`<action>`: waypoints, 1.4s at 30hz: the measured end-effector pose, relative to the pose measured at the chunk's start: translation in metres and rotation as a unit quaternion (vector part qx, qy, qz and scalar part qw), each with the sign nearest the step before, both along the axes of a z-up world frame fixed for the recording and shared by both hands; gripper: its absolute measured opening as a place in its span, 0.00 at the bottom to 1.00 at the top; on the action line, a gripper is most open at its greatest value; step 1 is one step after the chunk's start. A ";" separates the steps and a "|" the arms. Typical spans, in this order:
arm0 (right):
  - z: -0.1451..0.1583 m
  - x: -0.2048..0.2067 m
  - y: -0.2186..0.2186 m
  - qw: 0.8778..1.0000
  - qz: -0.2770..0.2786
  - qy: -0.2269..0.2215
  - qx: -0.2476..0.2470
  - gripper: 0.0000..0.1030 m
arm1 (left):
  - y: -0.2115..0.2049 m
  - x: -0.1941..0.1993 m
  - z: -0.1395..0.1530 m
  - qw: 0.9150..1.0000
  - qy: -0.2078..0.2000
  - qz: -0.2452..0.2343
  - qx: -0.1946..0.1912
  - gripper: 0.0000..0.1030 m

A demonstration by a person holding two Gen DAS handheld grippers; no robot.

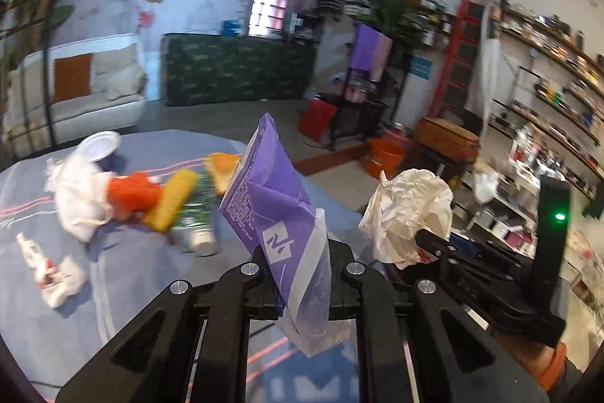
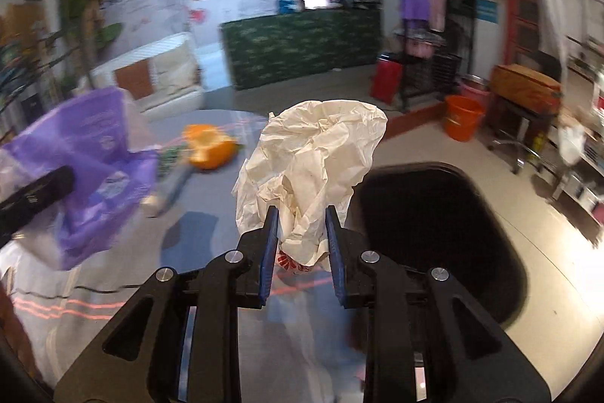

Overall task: Collect trash
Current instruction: 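Carry the tissue and purple bag to the black bin and release both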

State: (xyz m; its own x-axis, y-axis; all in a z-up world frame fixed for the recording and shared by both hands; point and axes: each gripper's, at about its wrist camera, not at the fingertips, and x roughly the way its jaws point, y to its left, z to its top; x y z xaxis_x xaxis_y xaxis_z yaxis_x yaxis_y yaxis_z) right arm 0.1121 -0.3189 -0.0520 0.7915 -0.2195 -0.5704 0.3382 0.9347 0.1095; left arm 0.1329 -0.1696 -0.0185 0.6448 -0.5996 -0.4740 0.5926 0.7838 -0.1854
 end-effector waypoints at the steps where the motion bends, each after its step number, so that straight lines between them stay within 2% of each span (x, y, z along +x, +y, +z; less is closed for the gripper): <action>1: -0.006 -0.002 -0.016 1.000 -0.024 0.012 0.001 0.25 | -0.010 0.000 0.000 1.000 -0.002 -0.016 0.000 0.13; 8: -0.059 -0.008 -0.079 0.989 -0.120 0.076 0.025 0.26 | -0.067 0.001 -0.012 0.995 0.004 -0.095 0.011 0.13; 12: -0.085 -0.006 -0.091 0.985 -0.132 0.104 0.043 0.32 | -0.086 -0.001 -0.020 0.993 0.010 -0.114 0.024 0.13; 13: -0.090 -0.004 -0.091 0.984 -0.133 0.111 0.041 0.42 | -0.092 -0.001 -0.023 0.992 0.011 -0.119 0.027 0.13; 14: -0.092 -0.003 -0.091 0.983 -0.137 0.114 0.035 0.57 | -0.096 -0.001 -0.024 0.992 0.012 -0.122 0.031 0.13; 16: -0.092 -0.007 -0.091 0.983 -0.144 0.109 0.025 0.66 | -0.107 0.000 -0.028 0.991 0.017 -0.128 0.038 0.13; 24: -0.073 -0.027 -0.105 0.984 -0.157 0.088 0.013 0.70 | -0.151 0.002 -0.036 0.984 0.037 -0.167 0.056 0.13; 26: -0.069 -0.034 -0.110 0.982 -0.172 0.084 0.008 0.76 | -0.163 0.005 -0.039 0.981 0.047 -0.176 0.063 0.13; 33: -0.057 -0.065 -0.134 0.970 -0.230 0.079 -0.007 0.77 | -0.199 -0.002 -0.059 0.971 0.072 -0.206 0.098 0.13; 39: -0.056 -0.085 -0.159 0.960 -0.271 0.074 0.011 0.77 | -0.209 -0.003 -0.074 0.966 0.074 -0.212 0.131 0.14; 40: -0.057 -0.087 -0.160 0.958 -0.275 0.074 0.013 0.77 | -0.211 -0.003 -0.077 0.964 0.075 -0.214 0.138 0.16; 42: -0.056 -0.091 -0.162 0.957 -0.281 0.072 0.016 0.77 | -0.212 -0.003 -0.080 0.962 0.076 -0.214 0.151 0.33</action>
State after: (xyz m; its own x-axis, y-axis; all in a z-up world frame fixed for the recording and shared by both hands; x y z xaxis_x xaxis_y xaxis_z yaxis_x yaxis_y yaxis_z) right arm 0.0210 -0.4806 -0.1079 0.4666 -0.5679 -0.6781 0.7999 0.5980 0.0497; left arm 0.1298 -0.3812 -0.0987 0.2787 -0.6148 -0.7378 0.8578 0.5048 -0.0966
